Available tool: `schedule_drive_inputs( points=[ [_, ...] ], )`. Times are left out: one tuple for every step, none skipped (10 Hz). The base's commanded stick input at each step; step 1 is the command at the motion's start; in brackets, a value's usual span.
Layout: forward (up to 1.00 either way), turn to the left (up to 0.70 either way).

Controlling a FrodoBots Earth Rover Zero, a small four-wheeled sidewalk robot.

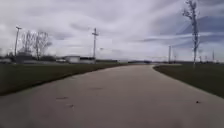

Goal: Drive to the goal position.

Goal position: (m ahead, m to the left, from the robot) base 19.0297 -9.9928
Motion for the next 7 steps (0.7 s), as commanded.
schedule_drive_inputs(
  points=[
    [1.0,-0.37],
    [1.0,-0.12],
    [1.0,0.0],
    [1.0,0.0],
    [1.0,0.0],
    [1.0,0.0],
    [1.0,0.0]
  ],
)
